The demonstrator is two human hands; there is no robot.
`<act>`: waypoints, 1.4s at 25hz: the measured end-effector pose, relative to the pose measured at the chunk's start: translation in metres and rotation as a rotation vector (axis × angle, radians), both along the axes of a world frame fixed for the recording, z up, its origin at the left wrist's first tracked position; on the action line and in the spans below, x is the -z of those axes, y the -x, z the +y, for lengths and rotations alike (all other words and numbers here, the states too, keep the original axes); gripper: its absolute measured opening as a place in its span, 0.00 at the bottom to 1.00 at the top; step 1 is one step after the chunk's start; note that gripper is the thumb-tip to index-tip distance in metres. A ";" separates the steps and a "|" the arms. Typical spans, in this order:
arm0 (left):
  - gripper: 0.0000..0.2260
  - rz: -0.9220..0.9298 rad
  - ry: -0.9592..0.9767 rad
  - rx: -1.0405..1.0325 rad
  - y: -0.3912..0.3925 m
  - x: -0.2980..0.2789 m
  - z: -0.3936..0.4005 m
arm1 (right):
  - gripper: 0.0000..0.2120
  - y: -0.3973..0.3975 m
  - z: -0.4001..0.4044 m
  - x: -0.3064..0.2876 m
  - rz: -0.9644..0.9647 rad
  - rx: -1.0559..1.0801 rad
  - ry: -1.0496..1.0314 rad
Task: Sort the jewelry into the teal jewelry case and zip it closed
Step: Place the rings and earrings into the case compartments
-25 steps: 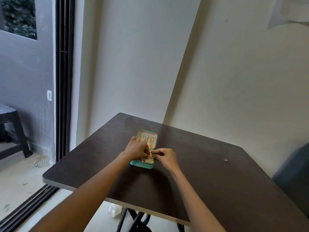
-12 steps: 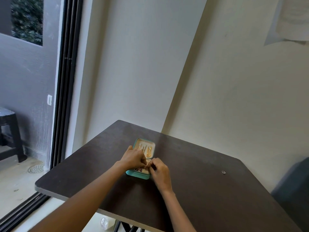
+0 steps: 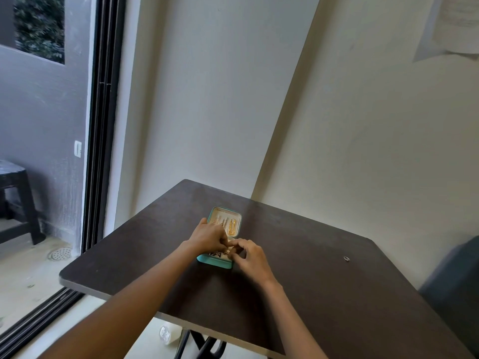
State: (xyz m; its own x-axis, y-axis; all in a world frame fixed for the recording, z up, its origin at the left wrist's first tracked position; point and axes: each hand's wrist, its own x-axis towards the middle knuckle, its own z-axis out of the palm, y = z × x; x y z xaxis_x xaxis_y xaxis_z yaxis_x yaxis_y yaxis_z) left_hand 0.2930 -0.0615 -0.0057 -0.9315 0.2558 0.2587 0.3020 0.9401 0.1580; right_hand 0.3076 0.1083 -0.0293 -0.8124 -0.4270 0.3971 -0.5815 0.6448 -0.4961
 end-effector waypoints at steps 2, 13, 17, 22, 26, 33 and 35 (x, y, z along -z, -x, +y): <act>0.10 -0.003 -0.011 0.002 0.000 0.000 0.000 | 0.11 -0.002 0.001 -0.002 0.009 0.029 0.055; 0.10 -0.014 -0.027 0.009 0.003 0.003 -0.001 | 0.19 -0.014 0.010 0.005 0.253 0.059 -0.257; 0.11 -0.026 -0.019 0.018 0.004 0.001 -0.001 | 0.19 -0.014 0.013 0.006 0.280 0.063 -0.253; 0.11 -0.043 -0.021 0.016 0.004 0.001 -0.001 | 0.18 -0.011 0.014 0.007 0.258 0.084 -0.192; 0.11 -0.040 -0.015 0.017 0.002 -0.001 0.000 | 0.19 -0.010 0.010 0.007 0.261 0.056 -0.239; 0.11 -0.069 -0.005 0.010 0.001 -0.005 0.001 | 0.19 -0.006 0.010 0.010 0.203 0.056 -0.225; 0.11 -0.121 -0.015 0.007 -0.001 -0.012 0.000 | 0.20 -0.004 0.014 0.008 0.158 0.101 -0.086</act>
